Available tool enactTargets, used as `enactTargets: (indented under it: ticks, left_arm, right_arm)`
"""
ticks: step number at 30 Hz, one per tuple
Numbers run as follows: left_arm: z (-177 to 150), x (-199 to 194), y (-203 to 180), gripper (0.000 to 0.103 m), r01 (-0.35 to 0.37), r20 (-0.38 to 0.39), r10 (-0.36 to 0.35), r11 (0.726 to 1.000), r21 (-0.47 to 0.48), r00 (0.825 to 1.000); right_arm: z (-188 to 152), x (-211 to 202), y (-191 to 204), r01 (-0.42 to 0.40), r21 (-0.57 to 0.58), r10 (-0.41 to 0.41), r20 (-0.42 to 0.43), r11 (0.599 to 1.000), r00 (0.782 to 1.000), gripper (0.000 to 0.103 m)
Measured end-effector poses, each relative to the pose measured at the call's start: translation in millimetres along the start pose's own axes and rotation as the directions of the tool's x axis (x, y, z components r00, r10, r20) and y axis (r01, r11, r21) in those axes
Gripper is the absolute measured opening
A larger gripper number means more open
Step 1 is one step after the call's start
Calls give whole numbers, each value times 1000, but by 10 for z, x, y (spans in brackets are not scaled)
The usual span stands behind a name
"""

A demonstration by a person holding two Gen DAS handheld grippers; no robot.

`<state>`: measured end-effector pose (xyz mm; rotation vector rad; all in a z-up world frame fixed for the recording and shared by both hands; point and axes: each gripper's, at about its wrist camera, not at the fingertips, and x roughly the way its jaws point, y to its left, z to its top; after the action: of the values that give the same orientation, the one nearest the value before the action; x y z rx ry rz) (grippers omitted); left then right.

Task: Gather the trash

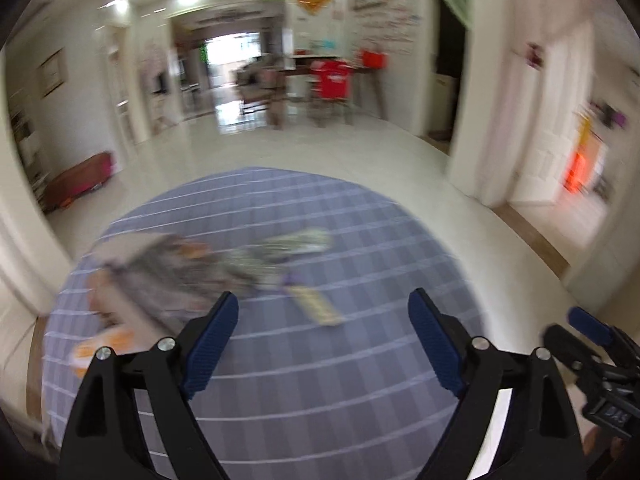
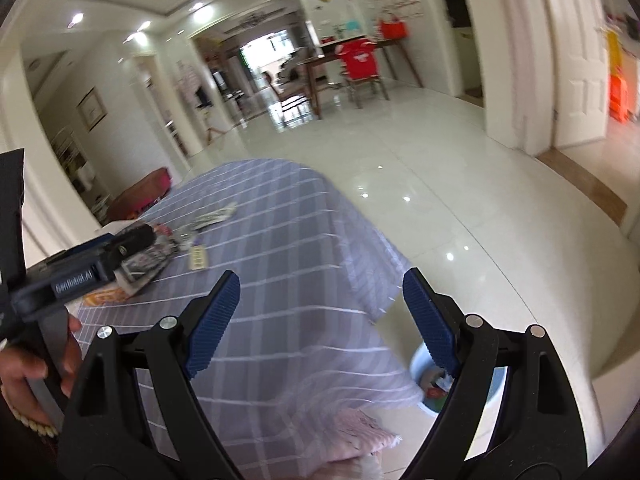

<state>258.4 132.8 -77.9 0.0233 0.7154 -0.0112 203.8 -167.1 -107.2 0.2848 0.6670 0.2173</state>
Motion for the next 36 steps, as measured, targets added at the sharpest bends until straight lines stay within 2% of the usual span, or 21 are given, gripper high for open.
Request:
enactTargets:
  ticks: [4,6,9,13,17,19,21,22,24,28,29,33,36]
  left_arm:
    - [35,1,763,85,-80,-1,80,987,-137,997]
    - [23,22,1091,85,-96,-6,96,975,-200,995]
    - [-1,87,1375,85,-97,-16,96,962,-255,995]
    - [-14,304,1557,85,-73,-56,60,962,-264,997]
    - [33,488,1522,85,-53,-72,37,969,-240,997]
    - [81,568,1515,78,-35,-75,18,973,-227,997]
    - [108,663,1523,61,-23,-87,4,976,-215,996]
    - [125,712,1526,56,-16,-96,-4,977,-213,995]
    - [140,768,1529,25,-22,-111,-2,978,-210,994]
    - [142,702,1518,12,26,-62,-42,973,-230,997]
    - [143,671,1517,10,31,-49,-43,972,-234,998]
    - [138,438,1574,4,41,16,-38,969,-242,999]
    - [182,314,1552,3,51,49,-41,973,-227,998]
  right_arm:
    - [65,192,372,-38,-50,37,-15,998,999,82]
    - [93,300,532,-54,-72,52,-23,996,998,82]
    - [118,475,785,-74,-100,71,-39,992,997,82]
    - [134,734,1091,-92,-137,83,-66,986,994,82]
    - [158,1000,1330,-94,-180,76,-102,979,992,82]
    - [158,1118,1425,-87,-206,63,-120,975,991,82]
    - [155,1246,1491,-82,-233,49,-140,969,989,82]
    - [149,1314,1525,-77,-248,40,-152,966,988,82]
    - [134,1428,1580,-66,-278,17,-175,958,984,82]
    - [170,1616,1654,-67,-307,6,-194,949,981,80]
    - [194,1663,1690,-67,-321,4,-194,945,981,77]
    - [261,1902,1825,-76,-374,-11,-225,924,974,56]
    - [269,2017,1890,-96,-385,-3,-248,918,969,54]
